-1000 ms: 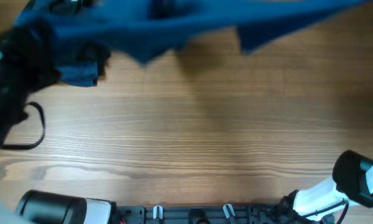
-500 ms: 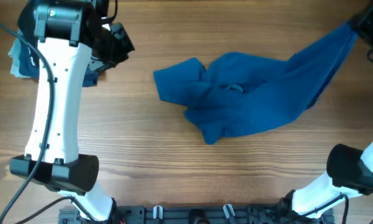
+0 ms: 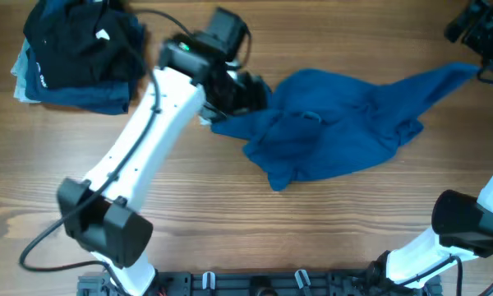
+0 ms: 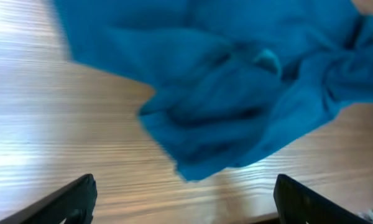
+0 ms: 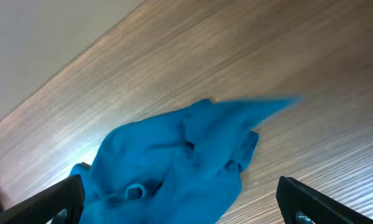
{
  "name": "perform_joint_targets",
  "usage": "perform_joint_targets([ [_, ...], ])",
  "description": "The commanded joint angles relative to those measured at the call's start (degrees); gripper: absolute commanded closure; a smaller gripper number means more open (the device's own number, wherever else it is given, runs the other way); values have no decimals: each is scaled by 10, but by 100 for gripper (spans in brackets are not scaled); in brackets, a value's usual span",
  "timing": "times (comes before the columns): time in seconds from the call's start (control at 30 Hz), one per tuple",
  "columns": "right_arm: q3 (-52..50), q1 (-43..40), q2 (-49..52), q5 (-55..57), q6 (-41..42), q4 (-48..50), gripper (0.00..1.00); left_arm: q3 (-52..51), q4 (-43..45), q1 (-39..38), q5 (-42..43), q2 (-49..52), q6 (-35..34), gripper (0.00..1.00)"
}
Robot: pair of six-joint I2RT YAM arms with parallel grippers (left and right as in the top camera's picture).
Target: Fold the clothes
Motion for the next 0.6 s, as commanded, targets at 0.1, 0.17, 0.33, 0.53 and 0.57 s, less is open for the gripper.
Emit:
perform_joint_targets([
  [0.1,-5,2,8,22,14,-1,1,-92,121,-18,76,73,-15,11],
  [0.17,-10,2,8,22,13,-1,0,-92,141,-21,76,101,-15,11],
  [0.33,-46,2,9,21,12,5,1,-92,167,-33,87,153,-12,12],
  [0.53,-88,2,9,19,12,19,1,-92,170,-63,97,166,3,27],
  [0.57,-91,2,9,19,12,19,0,-92,170,-66,97,166,3,38],
])
